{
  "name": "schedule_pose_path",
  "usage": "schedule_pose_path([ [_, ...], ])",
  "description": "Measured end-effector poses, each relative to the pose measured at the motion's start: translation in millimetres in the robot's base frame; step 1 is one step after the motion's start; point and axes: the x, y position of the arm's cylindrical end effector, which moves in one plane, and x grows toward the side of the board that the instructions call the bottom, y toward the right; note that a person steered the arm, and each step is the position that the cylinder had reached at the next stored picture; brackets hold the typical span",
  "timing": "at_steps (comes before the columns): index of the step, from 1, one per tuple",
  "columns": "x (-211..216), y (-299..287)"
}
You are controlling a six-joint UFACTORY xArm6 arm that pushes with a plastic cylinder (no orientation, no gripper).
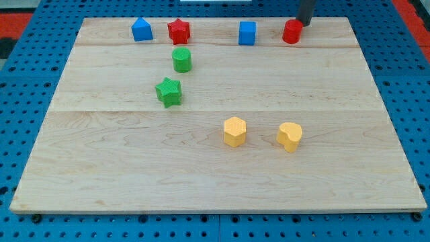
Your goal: Push red circle towards center of the board
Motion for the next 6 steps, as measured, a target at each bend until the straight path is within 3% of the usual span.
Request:
schedule_pose_path([
  [6,38.6,-70.6],
])
